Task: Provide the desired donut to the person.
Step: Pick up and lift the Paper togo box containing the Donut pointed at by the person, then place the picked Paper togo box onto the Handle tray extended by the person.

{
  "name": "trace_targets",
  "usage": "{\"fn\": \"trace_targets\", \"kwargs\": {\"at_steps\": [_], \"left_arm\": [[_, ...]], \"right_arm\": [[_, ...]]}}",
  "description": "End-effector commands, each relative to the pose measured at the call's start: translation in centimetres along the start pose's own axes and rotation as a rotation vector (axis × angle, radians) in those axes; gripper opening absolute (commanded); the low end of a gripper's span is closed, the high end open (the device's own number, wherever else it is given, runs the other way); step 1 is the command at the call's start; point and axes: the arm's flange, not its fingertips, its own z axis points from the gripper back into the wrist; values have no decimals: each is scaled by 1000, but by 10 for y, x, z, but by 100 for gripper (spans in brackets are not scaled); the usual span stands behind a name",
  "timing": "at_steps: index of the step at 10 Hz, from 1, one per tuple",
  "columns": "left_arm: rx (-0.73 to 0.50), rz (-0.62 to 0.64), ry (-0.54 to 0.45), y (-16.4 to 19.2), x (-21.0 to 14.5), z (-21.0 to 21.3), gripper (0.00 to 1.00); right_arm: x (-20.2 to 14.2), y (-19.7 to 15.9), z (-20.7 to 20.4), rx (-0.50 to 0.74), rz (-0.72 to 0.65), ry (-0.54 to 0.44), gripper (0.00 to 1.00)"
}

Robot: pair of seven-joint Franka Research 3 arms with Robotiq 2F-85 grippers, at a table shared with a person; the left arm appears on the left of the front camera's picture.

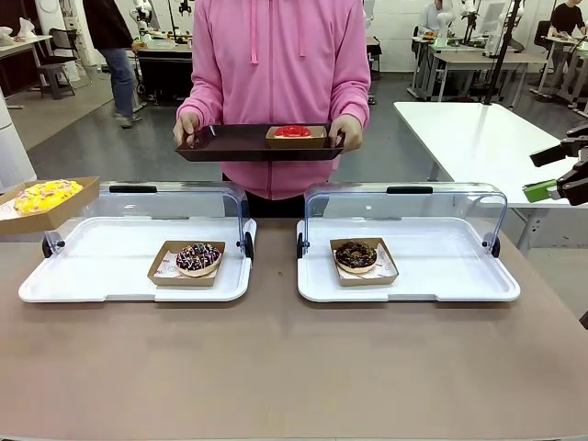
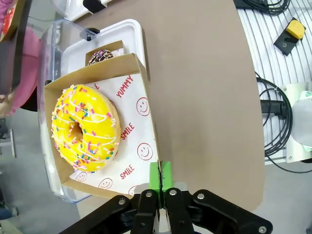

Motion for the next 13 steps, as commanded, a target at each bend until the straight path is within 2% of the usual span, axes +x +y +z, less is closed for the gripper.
{"fn": "trace_targets", "kwargs": {"at_steps": [1,13], "left_arm": [[5,7,9,-6,1,7,0],[5,7,9,-6,1,7,0]], "right_arm": [[-1,0,-1,5,-5,-6,100],[-1,0,-1,5,-5,-6,100]]}}
